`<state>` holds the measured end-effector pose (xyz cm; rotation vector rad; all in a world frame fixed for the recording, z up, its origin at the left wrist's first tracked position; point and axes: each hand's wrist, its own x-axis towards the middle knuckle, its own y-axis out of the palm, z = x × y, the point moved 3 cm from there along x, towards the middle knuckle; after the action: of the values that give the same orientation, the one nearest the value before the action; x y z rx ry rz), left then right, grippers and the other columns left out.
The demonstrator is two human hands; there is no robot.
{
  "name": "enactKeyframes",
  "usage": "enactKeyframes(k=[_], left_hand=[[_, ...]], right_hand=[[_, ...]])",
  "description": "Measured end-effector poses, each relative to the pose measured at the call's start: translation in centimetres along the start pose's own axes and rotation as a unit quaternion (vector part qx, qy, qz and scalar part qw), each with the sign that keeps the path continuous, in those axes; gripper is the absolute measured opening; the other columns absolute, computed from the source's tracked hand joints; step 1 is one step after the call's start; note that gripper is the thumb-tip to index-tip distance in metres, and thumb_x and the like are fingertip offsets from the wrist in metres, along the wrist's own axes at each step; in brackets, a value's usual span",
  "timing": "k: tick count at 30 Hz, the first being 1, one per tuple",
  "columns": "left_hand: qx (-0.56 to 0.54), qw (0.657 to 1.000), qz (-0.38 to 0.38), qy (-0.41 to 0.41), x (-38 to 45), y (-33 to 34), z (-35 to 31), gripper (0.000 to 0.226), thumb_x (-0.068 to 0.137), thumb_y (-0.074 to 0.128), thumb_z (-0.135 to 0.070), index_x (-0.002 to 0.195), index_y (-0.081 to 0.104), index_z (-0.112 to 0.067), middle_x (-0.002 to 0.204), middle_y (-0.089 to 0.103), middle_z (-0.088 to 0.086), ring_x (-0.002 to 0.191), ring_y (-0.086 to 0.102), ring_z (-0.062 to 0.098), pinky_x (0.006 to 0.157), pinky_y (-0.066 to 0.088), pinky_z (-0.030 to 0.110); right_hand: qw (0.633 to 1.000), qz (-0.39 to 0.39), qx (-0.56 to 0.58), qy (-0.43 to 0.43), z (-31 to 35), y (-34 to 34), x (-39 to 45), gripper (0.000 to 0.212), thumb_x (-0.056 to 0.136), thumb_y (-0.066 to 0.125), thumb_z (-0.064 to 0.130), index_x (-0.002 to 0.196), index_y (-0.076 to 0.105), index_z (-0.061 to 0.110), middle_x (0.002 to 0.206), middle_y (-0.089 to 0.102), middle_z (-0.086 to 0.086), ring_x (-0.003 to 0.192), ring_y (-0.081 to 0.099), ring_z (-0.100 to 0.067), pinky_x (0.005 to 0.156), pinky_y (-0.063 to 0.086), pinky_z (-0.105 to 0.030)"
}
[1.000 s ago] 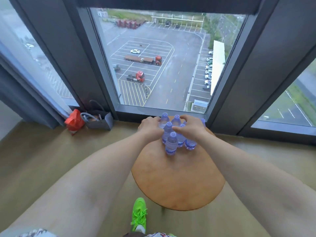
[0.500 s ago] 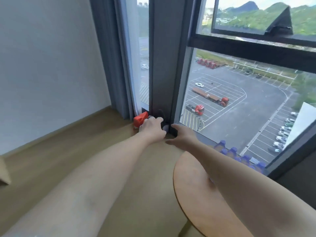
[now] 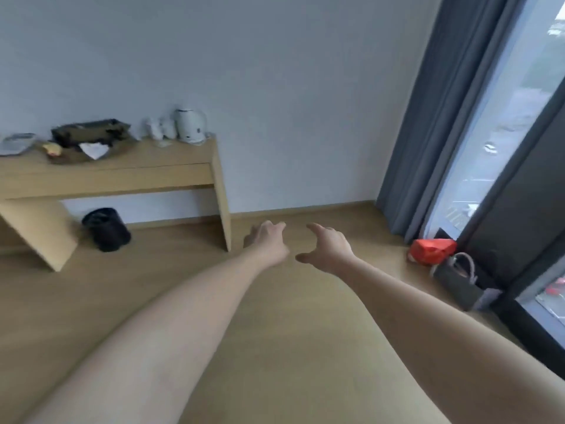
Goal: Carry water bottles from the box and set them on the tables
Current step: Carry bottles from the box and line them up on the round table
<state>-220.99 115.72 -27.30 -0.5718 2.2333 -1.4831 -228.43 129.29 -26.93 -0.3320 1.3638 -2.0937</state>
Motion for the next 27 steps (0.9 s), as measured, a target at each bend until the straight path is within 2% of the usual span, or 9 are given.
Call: enactKeyframes(k=[6,11,16,22,27], left_hand=[[-0.034,0.986,-0.049,-0.154,-3.2,-6.7,19.8,0.055,0.090,0.060,-0.024,0.145,0.051,-0.025,0.142,0.049,0.007,0.124,0.052,0.033,0.101,0.050,0.045],[-0.051,0.956,-0.084,-0.276,-7.4,-10.5,33.1,0.061,0.092,0.060,-0.025,0.152,0.045,-0.025,0.153,0.044,0.008,0.136,0.045,0.032,0.103,0.049,0.045],[-0.052,0.919,-0.098,-0.379,-10.2,-13.2,44.3,0.060,0.093,0.063,-0.032,0.150,0.047,-0.022,0.143,0.052,0.012,0.133,0.047,0.033,0.107,0.046,0.045],[-0.025,0.863,-0.116,-0.491,-10.3,-19.0,56.9,0.055,0.093,0.064,-0.032,0.145,0.051,-0.020,0.138,0.054,0.016,0.133,0.047,0.036,0.109,0.044,0.044],[-0.008,0.827,-0.127,-0.548,-9.6,-23.7,65.7,0.057,0.091,0.062,-0.031,0.146,0.049,-0.023,0.139,0.054,0.012,0.132,0.048,0.034,0.106,0.047,0.046]], right_hand=[[0.986,0.083,-0.022,-0.142,18.4,9.1,4.7,0.093,0.079,0.081,0.049,0.157,0.034,0.029,0.147,0.053,-0.009,0.136,0.047,-0.032,0.106,0.047,-0.040],[0.954,0.146,-0.046,-0.257,31.9,17.0,6.4,0.093,0.079,0.081,0.046,0.157,0.033,0.028,0.148,0.052,-0.010,0.138,0.045,-0.033,0.103,0.048,-0.042],[0.911,0.214,-0.062,-0.346,43.7,25.3,8.6,0.091,0.082,0.080,0.043,0.158,0.032,0.030,0.148,0.052,-0.008,0.138,0.044,-0.030,0.094,0.050,-0.038],[0.858,0.283,-0.082,-0.422,57.9,33.0,12.6,0.090,0.082,0.079,0.041,0.158,0.032,0.029,0.150,0.048,-0.009,0.138,0.045,-0.031,0.103,0.050,-0.043],[0.816,0.304,-0.093,-0.483,70.1,36.6,14.9,0.088,0.080,0.080,0.041,0.156,0.036,0.029,0.148,0.051,-0.010,0.139,0.046,-0.030,0.105,0.049,-0.043]])
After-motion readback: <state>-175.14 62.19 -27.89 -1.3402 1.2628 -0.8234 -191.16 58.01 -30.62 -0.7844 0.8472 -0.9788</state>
